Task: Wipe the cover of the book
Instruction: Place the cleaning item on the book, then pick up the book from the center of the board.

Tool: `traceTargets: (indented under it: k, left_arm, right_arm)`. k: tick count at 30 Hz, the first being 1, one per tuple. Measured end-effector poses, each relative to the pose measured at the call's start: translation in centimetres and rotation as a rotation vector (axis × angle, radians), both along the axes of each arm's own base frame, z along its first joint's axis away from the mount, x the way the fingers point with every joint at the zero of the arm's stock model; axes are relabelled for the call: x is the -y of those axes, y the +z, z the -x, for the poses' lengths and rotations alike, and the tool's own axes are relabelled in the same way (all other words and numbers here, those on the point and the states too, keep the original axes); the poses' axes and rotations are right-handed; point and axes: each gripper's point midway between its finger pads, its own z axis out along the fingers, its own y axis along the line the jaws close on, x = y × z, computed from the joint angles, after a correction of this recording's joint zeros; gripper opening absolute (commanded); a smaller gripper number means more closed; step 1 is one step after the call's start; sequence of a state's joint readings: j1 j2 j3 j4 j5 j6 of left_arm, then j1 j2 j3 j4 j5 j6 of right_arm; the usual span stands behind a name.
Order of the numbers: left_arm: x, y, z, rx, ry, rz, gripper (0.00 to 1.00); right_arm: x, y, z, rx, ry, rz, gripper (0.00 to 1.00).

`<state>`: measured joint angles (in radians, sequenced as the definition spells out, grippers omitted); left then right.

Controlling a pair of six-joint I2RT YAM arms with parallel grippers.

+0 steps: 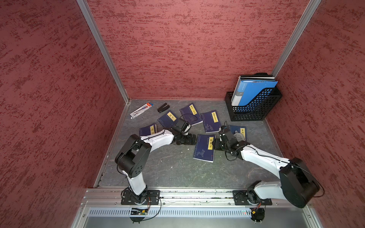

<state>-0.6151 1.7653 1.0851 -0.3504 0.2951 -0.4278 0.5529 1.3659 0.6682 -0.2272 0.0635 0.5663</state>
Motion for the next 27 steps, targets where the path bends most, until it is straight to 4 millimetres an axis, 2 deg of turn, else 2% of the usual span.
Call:
traceTargets:
  k: [8, 12, 18, 27]
  left_arm:
    - [2.0, -0.8, 0.6, -0.033, -0.022, 0.02, 0.84]
    - [2.5, -1.6, 0.9, -0.064, -0.021, 0.022, 0.77]
    - [2.9, -2.0, 1.1, -0.097, -0.015, 0.036, 0.68]
    - [4.7, -2.2, 1.3, -0.148, -0.043, 0.12, 0.64]
  right_arm:
    - [-0.3, -2.9, 1.0, -0.05, -0.017, -0.022, 0.41]
    - [-0.1, -4.1, 1.3, -0.067, -0.034, -0.025, 0.35]
    - [-0.6, -4.2, 0.6, -0.045, -0.044, -0.049, 0.32]
    - [-0.8, -4.4, 0.6, -0.019, -0.05, -0.092, 0.22]
